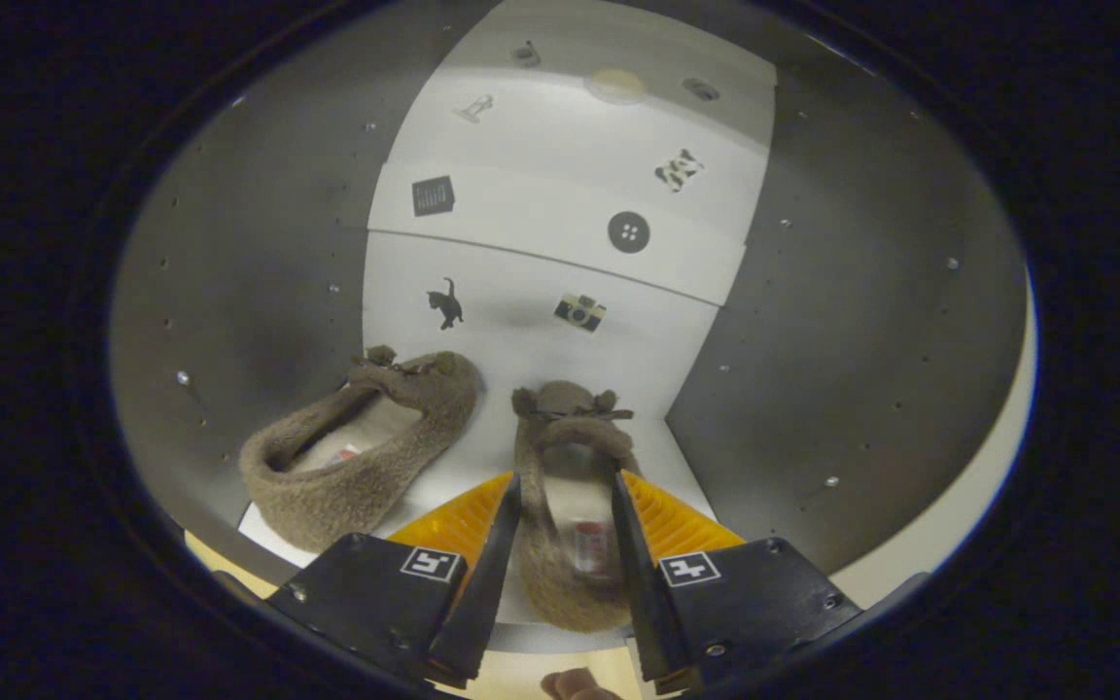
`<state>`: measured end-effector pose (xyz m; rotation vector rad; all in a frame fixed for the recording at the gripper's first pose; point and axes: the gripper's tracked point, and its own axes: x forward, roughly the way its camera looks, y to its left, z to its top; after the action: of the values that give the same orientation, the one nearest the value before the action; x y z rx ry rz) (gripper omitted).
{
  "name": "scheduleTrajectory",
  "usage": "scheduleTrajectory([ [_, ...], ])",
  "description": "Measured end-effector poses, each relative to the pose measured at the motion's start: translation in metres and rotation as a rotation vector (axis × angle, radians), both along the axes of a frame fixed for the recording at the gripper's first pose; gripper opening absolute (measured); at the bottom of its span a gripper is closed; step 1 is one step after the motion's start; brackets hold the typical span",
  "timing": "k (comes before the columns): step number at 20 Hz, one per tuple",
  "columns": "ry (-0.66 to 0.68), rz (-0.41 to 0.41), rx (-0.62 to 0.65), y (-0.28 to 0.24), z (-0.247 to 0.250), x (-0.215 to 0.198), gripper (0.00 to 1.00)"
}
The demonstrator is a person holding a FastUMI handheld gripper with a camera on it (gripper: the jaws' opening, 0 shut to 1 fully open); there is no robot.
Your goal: Open the shoe cabinet door, grab the shoes and put them into the shoe cabinet, then close the shoe cabinet door.
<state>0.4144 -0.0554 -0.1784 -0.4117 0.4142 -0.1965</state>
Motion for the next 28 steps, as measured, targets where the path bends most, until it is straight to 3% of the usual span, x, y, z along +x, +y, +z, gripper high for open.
scheduleTrajectory([
  [5, -0.051, 0.080, 0.121, 0.024, 0.036, -0.076, 0.60],
  [11, -0.113, 0.186, 0.197, 0.050, 0.080, -0.211, 0.60],
  [15, -0.162, 0.266, 0.178, 0.054, 0.114, -0.323, 1.00],
  [22, -0.220, 0.318, 0.196, 0.012, 0.179, -0.481, 1.00],
  [28, -0.265, 0.284, 0.205, -0.069, 0.226, -0.540, 1.00],
])
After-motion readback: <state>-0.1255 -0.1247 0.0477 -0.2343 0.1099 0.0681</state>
